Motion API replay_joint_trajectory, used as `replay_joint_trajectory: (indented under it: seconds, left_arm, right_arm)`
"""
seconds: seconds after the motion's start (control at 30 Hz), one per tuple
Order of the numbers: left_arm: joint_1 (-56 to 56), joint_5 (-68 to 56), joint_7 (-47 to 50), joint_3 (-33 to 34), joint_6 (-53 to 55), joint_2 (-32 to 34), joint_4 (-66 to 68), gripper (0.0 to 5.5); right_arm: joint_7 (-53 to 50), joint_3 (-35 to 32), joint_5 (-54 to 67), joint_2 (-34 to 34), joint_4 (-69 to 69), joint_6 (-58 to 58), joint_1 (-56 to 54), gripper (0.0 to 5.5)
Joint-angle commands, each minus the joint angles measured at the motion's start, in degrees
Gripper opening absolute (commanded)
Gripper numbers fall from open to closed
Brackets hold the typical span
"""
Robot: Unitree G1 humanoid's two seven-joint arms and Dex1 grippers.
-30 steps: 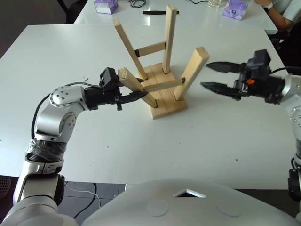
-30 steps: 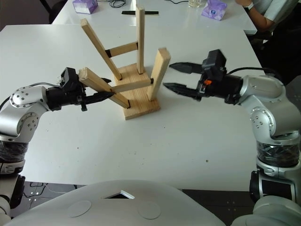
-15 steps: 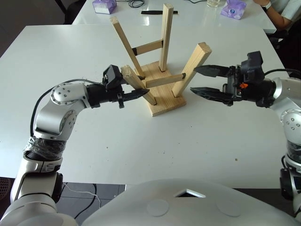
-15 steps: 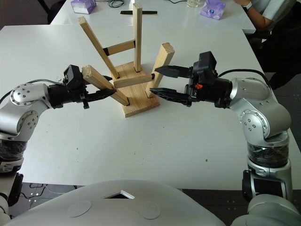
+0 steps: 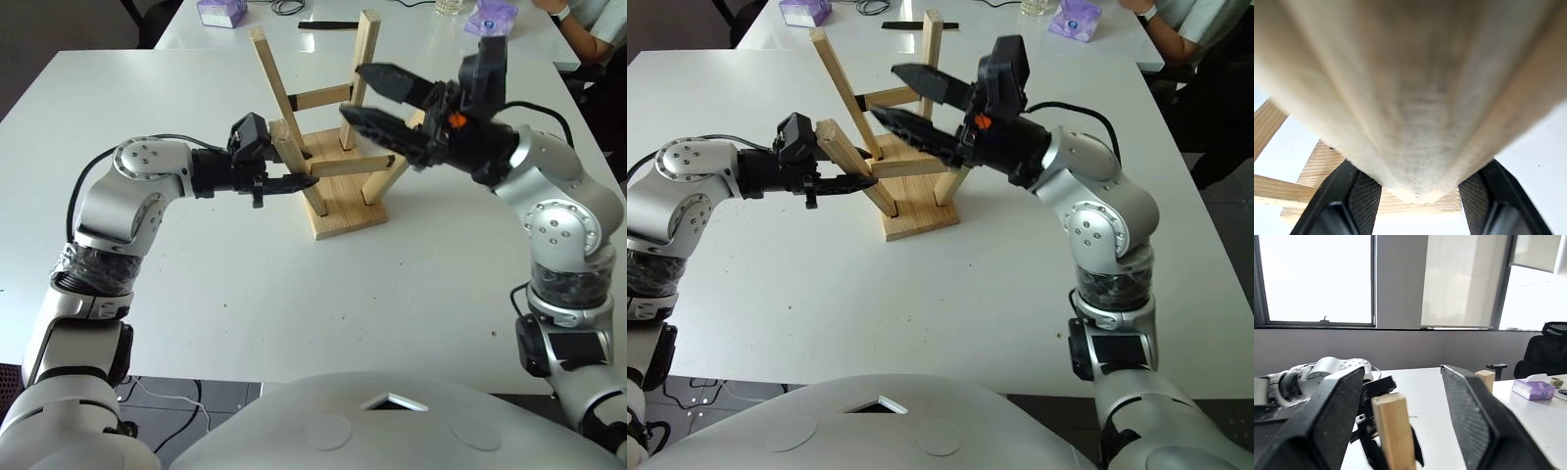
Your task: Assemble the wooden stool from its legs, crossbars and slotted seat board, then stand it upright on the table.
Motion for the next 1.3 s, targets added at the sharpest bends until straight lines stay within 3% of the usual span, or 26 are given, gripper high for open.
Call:
replay_joint_trajectory:
  seconds: [0.03, 0.4, 0.6, 1.03, 1.3]
  left_arm:
    - [7.79, 9.19, 0.25, -8.73, 3.12, 0.56, 4.36, 2.06]
    - [7.28, 9.16, 1.63, -10.56, 2.76, -0.9, 5.49, 2.05]
    - [6.93, 8.44, 1.98, -10.31, 3.19, -0.89, 5.26, 2.05]
    - [3.74, 6.29, 4.79, -7.57, 6.9, -3.84, 9.41, 2.05]
    - [4.45, 4.85, 6.75, -6.33, 8.97, -5.1, 9.01, 2.05]
  right_arm:
    - [-8.07, 0.07, -4.58, 5.01, 4.94, -1.46, -2.92, 2.88]
    - [-21.95, 10.18, -18.01, 13.22, 0.62, -1.09, -1.36, 2.88]
    - [-25.19, 15.82, -27.52, 14.26, 9.83, -4.53, 6.41, 2.88]
    - [-24.5, 11.47, -28.39, 16.83, 11.42, -2.57, 2.9, 2.88]
    - [-25.32, 7.85, -27.52, 19.8, 11.81, -0.43, -9.27, 2.88]
